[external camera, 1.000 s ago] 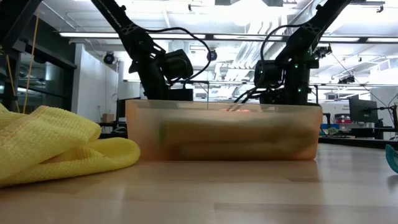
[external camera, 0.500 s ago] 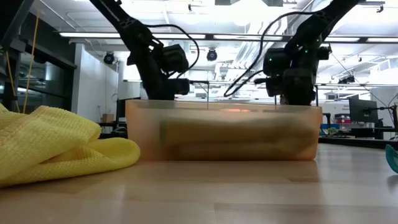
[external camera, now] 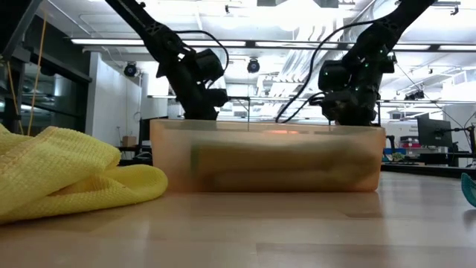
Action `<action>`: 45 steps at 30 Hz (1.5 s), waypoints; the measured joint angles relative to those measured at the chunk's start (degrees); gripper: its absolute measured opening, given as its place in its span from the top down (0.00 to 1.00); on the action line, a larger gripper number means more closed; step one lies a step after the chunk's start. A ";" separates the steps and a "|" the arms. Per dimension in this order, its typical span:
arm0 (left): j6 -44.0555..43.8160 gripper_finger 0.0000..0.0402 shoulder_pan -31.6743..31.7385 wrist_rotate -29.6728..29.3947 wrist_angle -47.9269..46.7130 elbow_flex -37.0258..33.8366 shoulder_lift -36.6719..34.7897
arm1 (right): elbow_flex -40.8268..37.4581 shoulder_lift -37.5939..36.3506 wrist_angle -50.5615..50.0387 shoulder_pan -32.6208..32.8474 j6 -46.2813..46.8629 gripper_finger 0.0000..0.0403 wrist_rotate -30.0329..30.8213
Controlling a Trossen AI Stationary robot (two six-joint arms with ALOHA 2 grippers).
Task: Fold microfiber towels
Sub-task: Fold the top right yellow microfiber towel
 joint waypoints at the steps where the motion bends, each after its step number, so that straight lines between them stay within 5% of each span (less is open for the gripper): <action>1: 0.00 1.00 0.24 -0.56 0.08 0.00 0.25 | 0.00 0.00 0.27 -0.31 0.77 1.00 1.13; 31: 4.96 0.99 -1.62 -13.90 16.08 -0.02 5.51 | 0.09 0.07 1.25 1.65 15.34 0.98 19.85; 45: 9.16 0.75 -0.25 -17.17 17.17 0.15 5.11 | 0.09 -0.05 1.45 0.13 13.38 0.48 28.14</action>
